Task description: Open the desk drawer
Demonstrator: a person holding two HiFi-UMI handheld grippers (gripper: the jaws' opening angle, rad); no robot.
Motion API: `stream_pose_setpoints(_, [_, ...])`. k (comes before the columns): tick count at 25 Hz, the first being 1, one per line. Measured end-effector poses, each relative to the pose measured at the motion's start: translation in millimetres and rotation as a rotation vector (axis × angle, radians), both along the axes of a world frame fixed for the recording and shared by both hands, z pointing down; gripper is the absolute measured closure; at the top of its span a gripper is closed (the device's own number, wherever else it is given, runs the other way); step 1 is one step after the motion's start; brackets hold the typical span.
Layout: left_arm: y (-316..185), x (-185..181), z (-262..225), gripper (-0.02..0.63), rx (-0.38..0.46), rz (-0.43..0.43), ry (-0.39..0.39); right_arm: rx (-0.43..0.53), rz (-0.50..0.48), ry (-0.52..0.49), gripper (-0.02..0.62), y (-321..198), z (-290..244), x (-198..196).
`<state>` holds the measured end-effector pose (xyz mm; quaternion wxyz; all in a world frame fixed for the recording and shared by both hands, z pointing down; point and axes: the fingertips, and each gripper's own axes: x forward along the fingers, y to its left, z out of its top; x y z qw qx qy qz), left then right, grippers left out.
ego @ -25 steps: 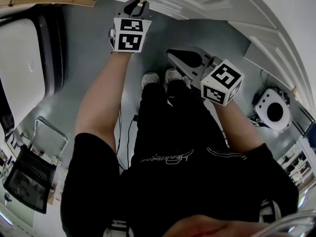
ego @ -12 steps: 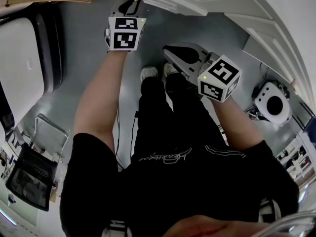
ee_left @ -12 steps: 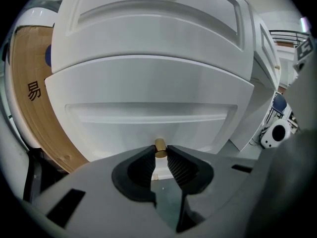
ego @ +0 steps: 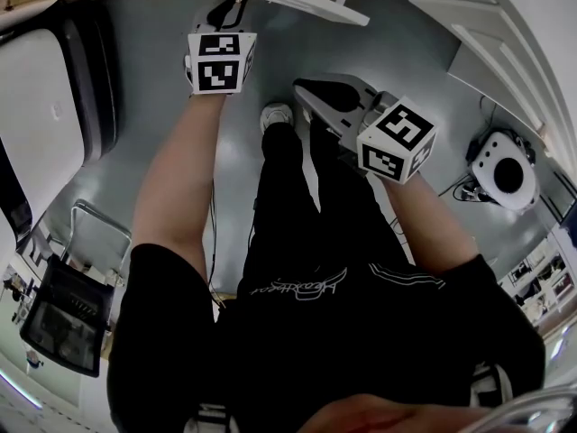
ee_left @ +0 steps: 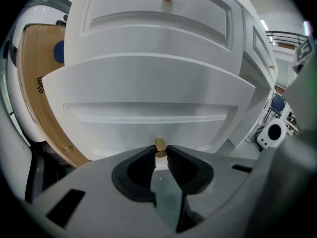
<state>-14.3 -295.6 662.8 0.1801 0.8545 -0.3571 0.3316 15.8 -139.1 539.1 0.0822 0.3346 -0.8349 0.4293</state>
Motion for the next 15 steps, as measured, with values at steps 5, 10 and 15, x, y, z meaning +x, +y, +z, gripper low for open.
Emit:
stream_pose_setpoints(5, [12.3,-8.2,1.1,0.526,-0.021,0.005,-0.011,-0.005,0.024,-0.004,0.591,2.2,-1.5,-6.6])
stream_pose_setpoints(10, [20.8,-14.7,0.2,0.527,-0.036,0.027,-0.014,-0.017,0.051,-0.003,0.591,8.1,-3.1,-17.0])
stream_pose_setpoints(15, [27.1,-19.7,0.3,0.528,-0.055,0.026,-0.006,-0.033,0.085,0.005,0.591,13.0,-3.9,-21.8])
